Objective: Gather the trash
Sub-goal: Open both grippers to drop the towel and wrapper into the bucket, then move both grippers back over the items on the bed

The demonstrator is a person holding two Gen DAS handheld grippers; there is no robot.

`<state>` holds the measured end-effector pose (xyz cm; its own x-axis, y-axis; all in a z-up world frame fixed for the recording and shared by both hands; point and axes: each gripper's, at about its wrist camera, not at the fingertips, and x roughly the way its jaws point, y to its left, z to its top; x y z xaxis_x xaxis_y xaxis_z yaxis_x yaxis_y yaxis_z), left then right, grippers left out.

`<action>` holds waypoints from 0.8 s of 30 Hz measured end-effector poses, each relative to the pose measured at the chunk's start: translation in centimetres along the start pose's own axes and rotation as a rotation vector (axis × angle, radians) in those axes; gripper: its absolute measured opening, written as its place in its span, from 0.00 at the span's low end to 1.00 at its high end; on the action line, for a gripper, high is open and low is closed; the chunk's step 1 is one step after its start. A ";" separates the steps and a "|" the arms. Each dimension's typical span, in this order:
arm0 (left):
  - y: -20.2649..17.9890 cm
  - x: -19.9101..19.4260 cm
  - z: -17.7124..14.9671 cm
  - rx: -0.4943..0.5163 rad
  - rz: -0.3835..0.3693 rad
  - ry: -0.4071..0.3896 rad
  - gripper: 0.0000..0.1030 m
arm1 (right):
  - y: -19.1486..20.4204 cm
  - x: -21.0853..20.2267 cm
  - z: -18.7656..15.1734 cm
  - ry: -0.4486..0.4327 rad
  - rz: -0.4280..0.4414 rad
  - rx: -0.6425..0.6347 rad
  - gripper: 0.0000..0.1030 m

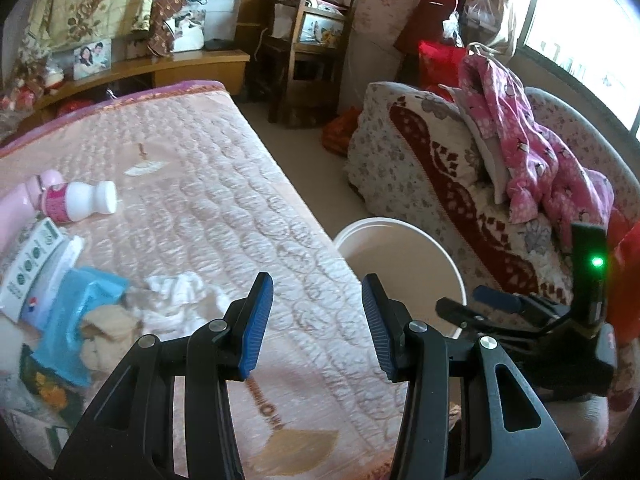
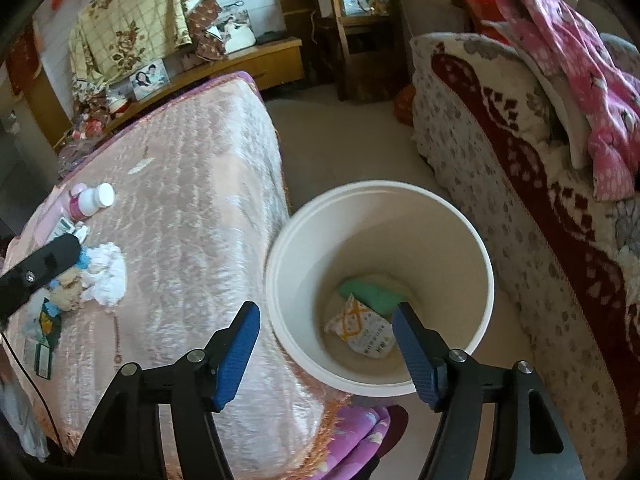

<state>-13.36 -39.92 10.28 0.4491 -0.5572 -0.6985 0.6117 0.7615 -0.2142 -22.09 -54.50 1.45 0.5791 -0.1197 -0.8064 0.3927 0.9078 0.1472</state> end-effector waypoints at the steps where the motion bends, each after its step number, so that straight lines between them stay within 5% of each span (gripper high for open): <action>1: 0.2 -0.2 0.0 0.002 0.008 -0.004 0.43 | 0.4 -0.3 0.0 -0.008 0.004 -0.003 0.65; 24: 6.8 -7.1 -2.6 -0.058 0.126 -0.083 0.50 | 11.3 -3.6 0.0 -0.113 0.137 -0.126 0.73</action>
<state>-14.10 -29.93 11.94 0.5737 -0.4801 -0.6636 0.5096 0.8435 -0.1697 -19.77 -43.76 6.04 0.6998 -0.0293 -0.7137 0.2160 0.9610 0.1724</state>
